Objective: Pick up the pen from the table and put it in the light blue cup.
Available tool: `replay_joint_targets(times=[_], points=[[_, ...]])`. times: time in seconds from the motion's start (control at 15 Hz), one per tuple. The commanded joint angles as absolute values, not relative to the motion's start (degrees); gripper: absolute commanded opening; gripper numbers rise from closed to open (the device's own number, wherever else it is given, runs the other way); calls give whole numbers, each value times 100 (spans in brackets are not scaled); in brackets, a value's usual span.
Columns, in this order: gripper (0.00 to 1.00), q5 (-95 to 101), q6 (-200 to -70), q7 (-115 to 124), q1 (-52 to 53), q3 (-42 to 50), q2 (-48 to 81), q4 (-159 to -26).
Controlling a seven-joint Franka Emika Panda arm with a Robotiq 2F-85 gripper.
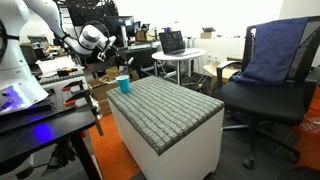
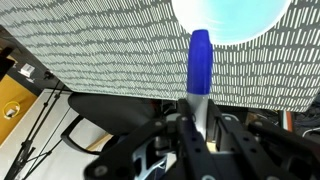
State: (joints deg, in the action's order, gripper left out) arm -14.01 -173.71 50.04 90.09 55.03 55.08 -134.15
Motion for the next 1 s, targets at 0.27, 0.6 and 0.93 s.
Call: replay_joint_targets(times=[0.27,0.6,0.93], points=[[5,-1807,-17666,5444,9359,5422,6168,-13400],[5,-1878,-17631,5698,9562,5406,6477,-13350],[5,-1875,-17680,5806,9566,5359,6627,-13263]])
